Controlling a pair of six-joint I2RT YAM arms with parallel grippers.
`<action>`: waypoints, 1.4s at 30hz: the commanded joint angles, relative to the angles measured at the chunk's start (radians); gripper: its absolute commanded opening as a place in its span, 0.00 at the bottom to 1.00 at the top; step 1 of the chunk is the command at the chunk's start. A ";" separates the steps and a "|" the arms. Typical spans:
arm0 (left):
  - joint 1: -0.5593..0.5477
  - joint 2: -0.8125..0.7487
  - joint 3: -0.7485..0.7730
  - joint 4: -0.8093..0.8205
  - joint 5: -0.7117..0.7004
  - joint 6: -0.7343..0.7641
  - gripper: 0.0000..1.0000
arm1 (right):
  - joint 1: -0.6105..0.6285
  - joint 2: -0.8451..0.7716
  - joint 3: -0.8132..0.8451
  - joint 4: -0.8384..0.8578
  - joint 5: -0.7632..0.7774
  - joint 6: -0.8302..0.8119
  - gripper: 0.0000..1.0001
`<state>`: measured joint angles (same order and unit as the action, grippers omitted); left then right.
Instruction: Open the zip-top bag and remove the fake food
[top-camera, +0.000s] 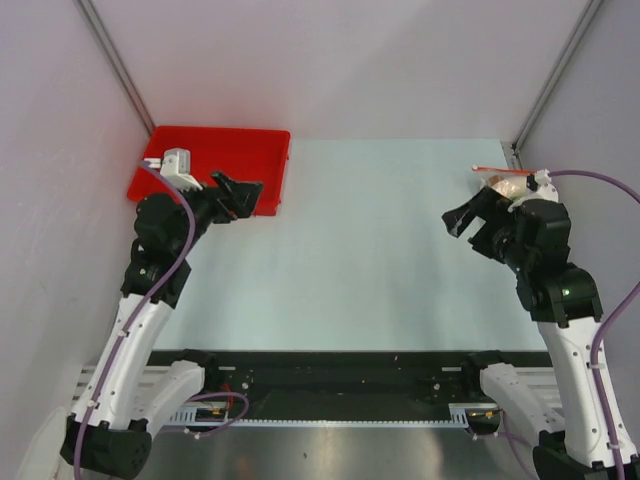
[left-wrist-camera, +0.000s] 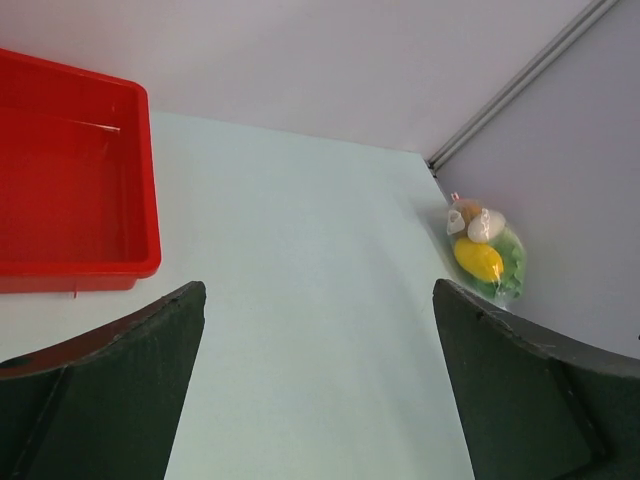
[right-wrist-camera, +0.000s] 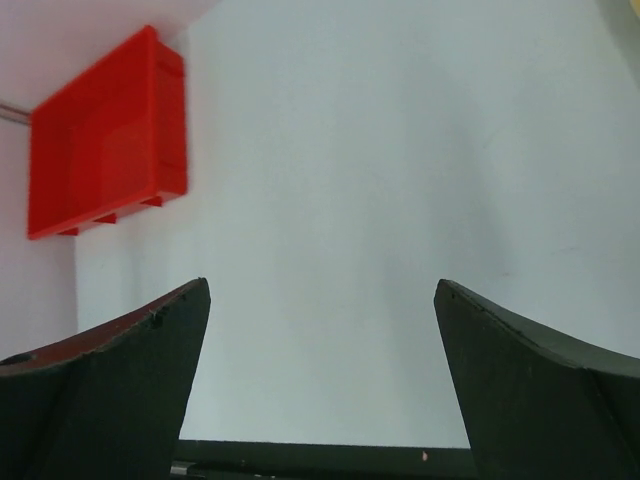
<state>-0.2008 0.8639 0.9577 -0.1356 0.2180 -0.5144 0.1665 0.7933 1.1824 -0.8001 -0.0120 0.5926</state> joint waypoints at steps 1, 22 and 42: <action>-0.061 0.053 0.093 -0.005 0.003 0.042 0.99 | -0.012 0.108 0.110 -0.215 0.093 0.001 1.00; -0.471 1.378 1.132 0.305 0.058 -0.271 0.91 | -0.260 0.538 0.695 -0.622 0.136 -0.062 1.00; -0.602 1.603 1.147 0.613 -0.111 -0.319 0.88 | -0.414 0.679 0.421 -0.312 0.208 0.139 1.00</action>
<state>-0.8623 2.6537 2.1597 0.4511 0.0471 -0.9165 -0.2428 1.3705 1.5978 -1.2655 0.1360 0.6544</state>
